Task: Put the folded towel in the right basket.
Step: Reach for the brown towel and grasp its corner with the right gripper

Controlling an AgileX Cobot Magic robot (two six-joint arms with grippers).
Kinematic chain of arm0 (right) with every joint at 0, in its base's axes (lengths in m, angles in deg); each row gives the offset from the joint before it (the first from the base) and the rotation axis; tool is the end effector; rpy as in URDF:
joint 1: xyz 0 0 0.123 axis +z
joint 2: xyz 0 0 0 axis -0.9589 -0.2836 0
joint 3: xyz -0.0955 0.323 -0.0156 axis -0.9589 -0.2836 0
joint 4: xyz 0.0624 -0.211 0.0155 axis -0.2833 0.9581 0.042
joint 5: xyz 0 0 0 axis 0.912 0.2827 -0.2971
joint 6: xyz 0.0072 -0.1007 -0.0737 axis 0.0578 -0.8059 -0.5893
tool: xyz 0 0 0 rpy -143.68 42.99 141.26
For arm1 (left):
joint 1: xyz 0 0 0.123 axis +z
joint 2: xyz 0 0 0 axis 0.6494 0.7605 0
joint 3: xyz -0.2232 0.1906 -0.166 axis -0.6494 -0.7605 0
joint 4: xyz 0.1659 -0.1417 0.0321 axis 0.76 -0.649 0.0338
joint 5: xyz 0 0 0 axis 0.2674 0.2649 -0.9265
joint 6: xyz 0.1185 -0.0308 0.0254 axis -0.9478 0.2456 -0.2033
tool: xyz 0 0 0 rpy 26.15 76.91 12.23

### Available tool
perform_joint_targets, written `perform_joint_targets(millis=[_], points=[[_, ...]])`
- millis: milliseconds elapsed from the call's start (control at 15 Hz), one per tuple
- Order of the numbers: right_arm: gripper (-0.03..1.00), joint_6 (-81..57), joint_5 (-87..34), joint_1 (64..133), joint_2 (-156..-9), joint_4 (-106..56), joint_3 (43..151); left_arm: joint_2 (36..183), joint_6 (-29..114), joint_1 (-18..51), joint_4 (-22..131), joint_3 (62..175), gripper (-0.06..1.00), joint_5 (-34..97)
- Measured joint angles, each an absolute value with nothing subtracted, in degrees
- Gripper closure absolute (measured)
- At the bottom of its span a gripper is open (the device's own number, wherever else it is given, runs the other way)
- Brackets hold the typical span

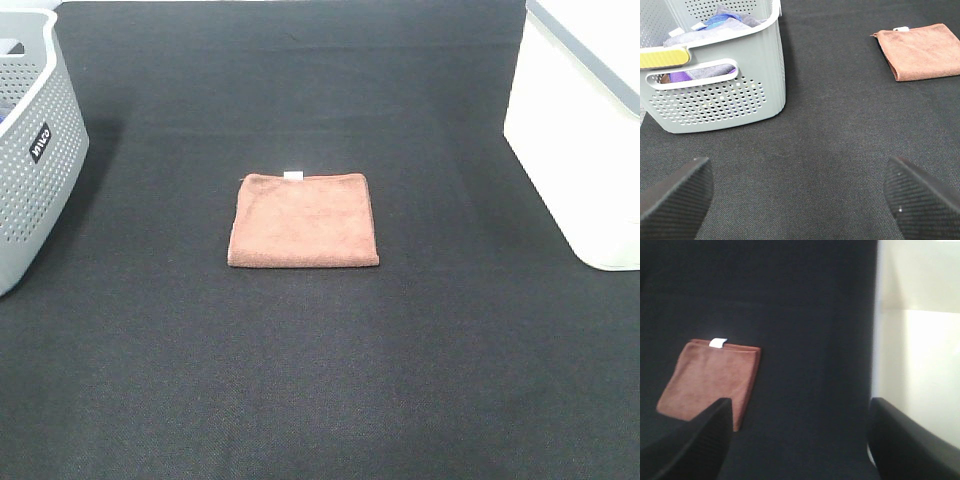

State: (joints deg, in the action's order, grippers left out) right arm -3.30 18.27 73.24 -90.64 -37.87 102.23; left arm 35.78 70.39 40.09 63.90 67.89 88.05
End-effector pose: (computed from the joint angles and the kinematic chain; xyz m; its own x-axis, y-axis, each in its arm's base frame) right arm 0.2886 0.0341 0.4378 -0.6740 -0.0247 -0.7383 -0.2231 0.9596 0.1715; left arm -0.0557 -0.0074 0.2475 -0.4381 0.0828 -0.8951 0.0976 0.9942 0.0442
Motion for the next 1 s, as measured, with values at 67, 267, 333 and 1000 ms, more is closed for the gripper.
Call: perform_joint_targets(millis=[67, 267, 333, 1000], points=[[0.26, -4.2, 20.2, 73.4, -94.6, -39.8, 105.2, 35.8, 70.4, 40.1, 63.9, 67.9, 0.06, 88.0], [0.26, -4.8, 21.8, 76.6, -100.6, -39.1, 109.3, 35.8, 70.4, 40.1, 63.9, 67.9, 0.06, 88.0], [0.26, -5.0, 21.9, 80.6, -104.7, -37.6, 111.1, 35.8, 70.4, 40.1, 63.9, 67.9, 0.06, 88.0], [0.26, -5.1, 18.7, 88.0, -129.0, -46.2, 112.0, 35.8, 70.4, 40.1, 63.9, 67.9, 0.06, 88.0]])
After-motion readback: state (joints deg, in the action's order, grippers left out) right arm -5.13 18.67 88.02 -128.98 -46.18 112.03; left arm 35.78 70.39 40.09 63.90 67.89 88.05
